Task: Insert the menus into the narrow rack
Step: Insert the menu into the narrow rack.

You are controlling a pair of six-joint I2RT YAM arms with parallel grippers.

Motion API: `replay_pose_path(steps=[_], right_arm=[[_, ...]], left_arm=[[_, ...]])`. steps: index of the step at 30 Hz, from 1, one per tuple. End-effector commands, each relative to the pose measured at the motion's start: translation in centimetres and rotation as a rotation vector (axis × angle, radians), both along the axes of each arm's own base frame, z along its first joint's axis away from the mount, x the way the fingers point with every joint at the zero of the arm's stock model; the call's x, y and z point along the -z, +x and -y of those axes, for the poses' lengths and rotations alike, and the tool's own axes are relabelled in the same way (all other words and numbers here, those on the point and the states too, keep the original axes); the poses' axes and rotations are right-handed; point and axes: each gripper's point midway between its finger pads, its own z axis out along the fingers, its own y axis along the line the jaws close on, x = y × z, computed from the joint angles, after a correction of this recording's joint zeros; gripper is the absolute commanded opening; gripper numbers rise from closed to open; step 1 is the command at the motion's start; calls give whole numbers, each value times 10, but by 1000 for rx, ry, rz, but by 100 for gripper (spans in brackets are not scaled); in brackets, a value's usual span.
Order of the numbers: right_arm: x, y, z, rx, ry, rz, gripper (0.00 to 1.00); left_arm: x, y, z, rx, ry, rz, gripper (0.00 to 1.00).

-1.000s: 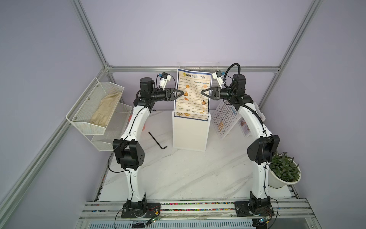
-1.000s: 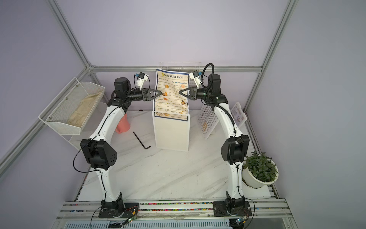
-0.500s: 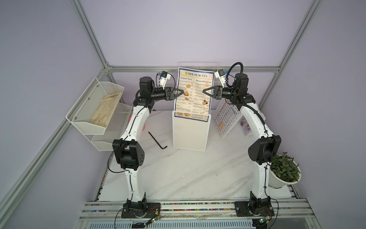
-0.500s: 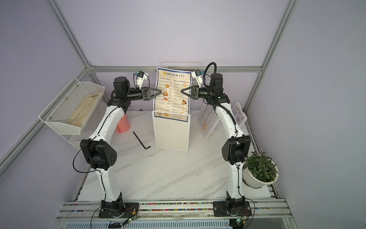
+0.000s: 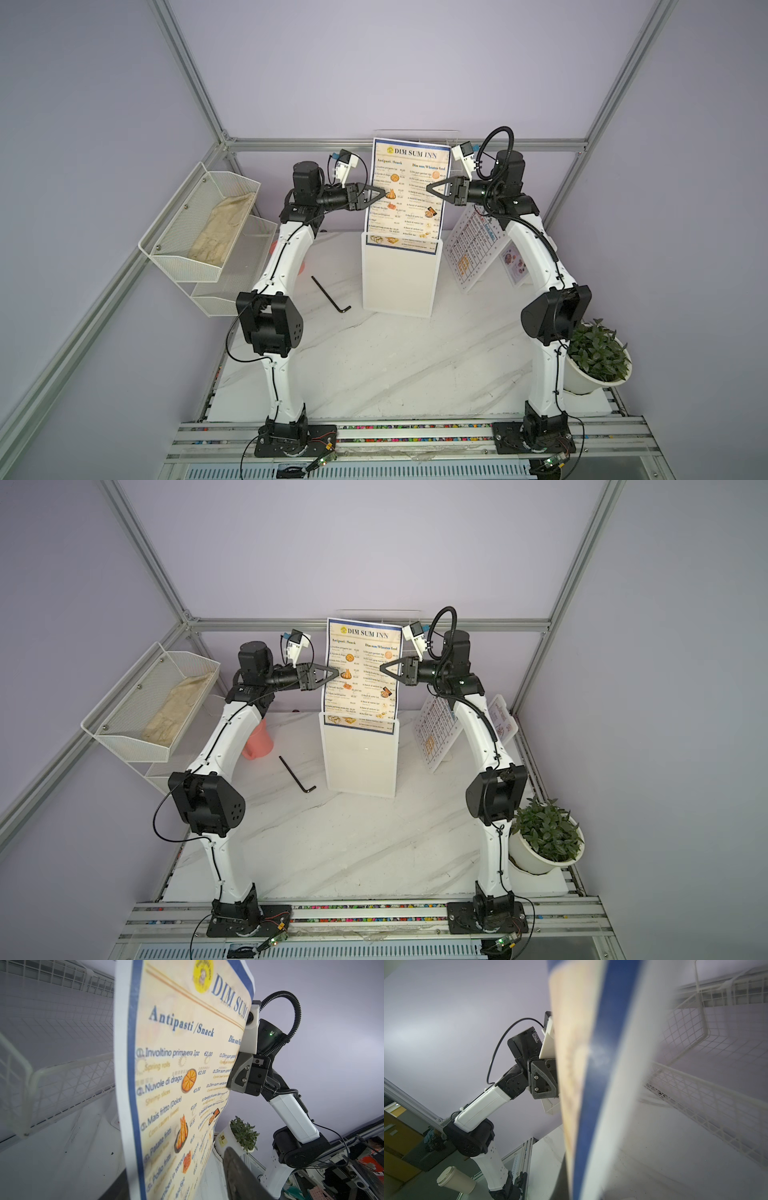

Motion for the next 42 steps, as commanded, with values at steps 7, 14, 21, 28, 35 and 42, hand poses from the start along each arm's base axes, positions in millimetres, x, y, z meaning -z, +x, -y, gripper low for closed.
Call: replay_pose_path(steps=[7, 14, 21, 28, 35, 42], right_arm=[[-31, -21, 4, -15, 5, 69, 4], [-40, -26, 6, -12, 5, 91, 3], [-34, -26, 6, -13, -9, 79, 3], [-24, -27, 4, -23, -12, 51, 3], [-13, -29, -2, -33, -8, 28, 4], [-4, -31, -6, -35, -9, 18, 5]], left_arm=[[-28, -21, 3, 28, -13, 79, 51], [-28, -21, 5, 30, -16, 79, 49], [-28, -23, 9, 45, -16, 80, 48], [-31, -25, 8, 42, -14, 93, 49], [-31, -23, 0, 12, -20, 104, 48], [-35, -21, -10, -4, -38, 109, 44]])
